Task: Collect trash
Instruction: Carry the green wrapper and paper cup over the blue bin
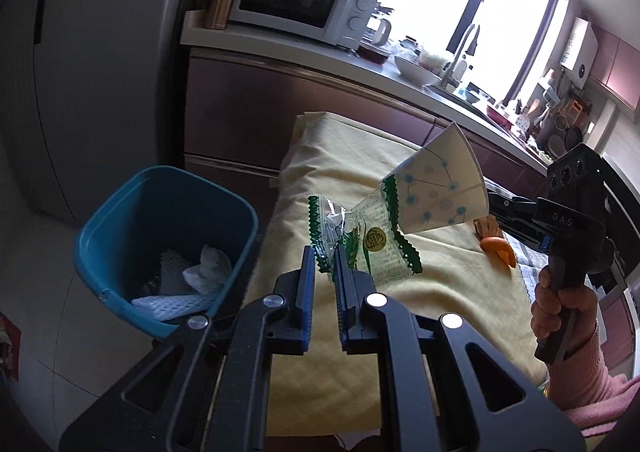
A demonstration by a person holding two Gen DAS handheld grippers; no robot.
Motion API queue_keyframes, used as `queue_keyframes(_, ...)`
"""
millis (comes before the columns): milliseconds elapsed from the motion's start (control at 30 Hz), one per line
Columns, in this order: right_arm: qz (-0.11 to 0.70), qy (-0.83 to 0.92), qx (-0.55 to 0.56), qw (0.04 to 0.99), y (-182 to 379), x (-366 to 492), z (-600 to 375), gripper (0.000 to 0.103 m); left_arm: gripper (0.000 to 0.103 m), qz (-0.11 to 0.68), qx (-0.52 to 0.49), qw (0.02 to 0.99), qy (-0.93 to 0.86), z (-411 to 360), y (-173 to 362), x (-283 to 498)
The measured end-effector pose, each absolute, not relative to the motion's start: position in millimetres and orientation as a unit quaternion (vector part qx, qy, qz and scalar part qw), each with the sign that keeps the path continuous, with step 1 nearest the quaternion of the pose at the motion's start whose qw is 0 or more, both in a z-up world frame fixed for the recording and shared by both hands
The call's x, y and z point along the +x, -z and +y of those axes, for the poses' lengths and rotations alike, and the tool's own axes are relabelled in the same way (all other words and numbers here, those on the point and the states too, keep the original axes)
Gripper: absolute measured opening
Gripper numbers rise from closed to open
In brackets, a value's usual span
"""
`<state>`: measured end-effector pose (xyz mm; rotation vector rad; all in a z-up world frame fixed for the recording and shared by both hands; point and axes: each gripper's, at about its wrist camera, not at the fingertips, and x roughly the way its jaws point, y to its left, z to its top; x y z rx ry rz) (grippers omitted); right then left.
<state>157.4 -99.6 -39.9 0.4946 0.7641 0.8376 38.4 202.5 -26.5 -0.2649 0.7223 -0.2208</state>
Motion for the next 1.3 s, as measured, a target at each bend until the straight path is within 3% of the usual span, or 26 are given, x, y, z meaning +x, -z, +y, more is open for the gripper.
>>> queue_keyframes(500, 0.387, -0.436, 0.179, 0.793, 37, 176, -11, 0.004, 0.010, 0.358, -0.150, 0.922, 0.011, 276, 39, 47)
queue_keyframes(1300, 0.466, -0.404, 0.116, 0.779, 81, 206, 87, 0.004, 0.011, 0.415, -0.180, 0.890, -0.056, 320, 104, 88)
